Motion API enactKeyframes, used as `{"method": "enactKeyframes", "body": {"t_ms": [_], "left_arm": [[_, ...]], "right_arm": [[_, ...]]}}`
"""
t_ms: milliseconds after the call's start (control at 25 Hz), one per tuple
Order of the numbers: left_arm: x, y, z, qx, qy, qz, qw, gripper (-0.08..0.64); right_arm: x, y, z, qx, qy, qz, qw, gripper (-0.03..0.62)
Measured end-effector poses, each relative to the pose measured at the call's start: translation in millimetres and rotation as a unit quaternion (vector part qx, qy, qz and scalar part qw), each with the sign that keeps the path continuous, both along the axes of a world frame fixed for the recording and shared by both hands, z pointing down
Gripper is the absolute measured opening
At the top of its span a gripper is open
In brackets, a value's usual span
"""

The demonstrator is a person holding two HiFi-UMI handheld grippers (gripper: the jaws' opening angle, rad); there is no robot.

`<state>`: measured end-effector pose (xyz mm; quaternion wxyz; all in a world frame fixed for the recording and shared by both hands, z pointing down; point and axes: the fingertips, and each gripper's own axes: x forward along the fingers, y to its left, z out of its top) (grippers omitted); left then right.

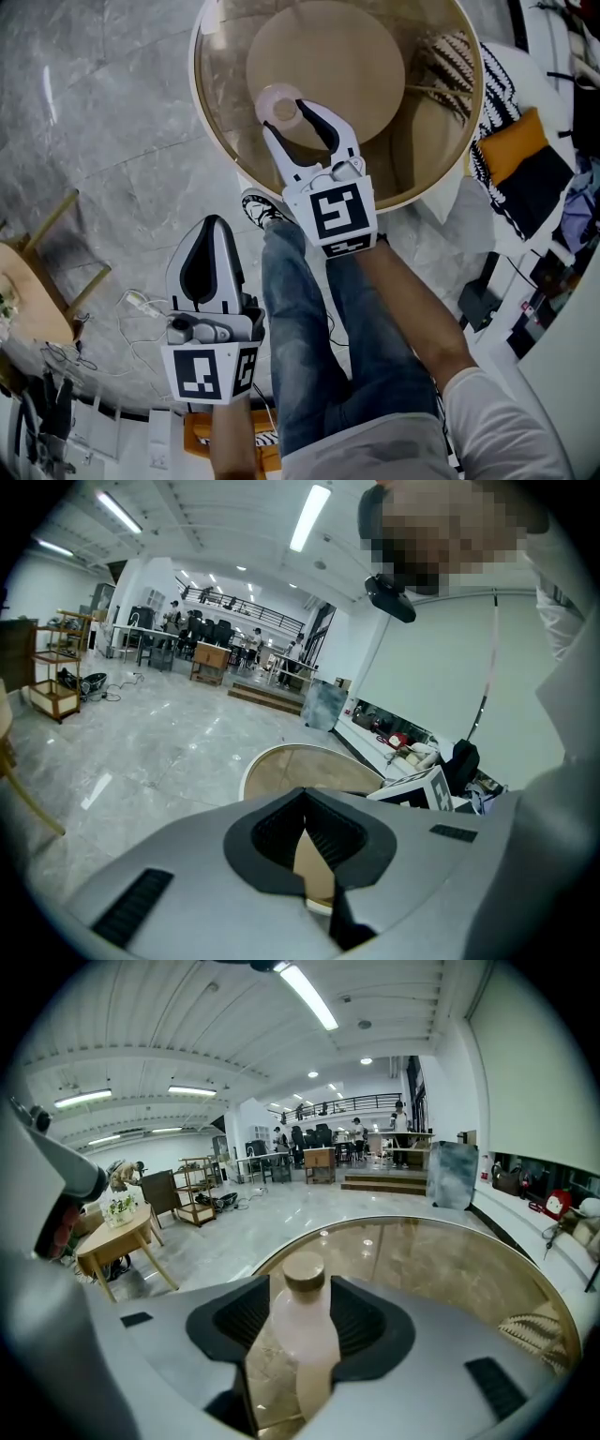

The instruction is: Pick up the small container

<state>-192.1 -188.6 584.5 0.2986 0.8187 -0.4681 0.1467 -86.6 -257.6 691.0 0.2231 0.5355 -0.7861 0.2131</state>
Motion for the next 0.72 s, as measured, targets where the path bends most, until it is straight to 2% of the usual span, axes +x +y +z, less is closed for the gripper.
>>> {"method": "enactKeyframes", "body": {"t_ms": [200, 440, 640, 720], "left_arm": [[-0.5, -1.6, 2.7, -0.001, -0.002, -0.007, 1.0000, 0.017], [-0.9, -2.0, 6.0, -0.003, -0.001, -0.015, 0.9999, 0.017], [3.5, -1.0, 6.5, -0.004, -0.002, -0.014, 0.9999, 0.017], [4.7, 0.7, 6.1, -0.005, -0.001, -0.012, 0.9999, 0.017]], "right_arm": [[0.5, -12.9, 3.0, 0.017, -0.003, 0.010, 1.000, 0.227], [-0.7, -20.3, 12.0, 0.032, 0.010, 0.016, 0.999, 0.225], [-2.1, -23.2, 10.4, 0.054, 0.029, 0.010, 0.998, 0.203], [-3.1, -22.8, 8.8, 0.062, 0.036, 0.006, 0.997, 0.174]]}}
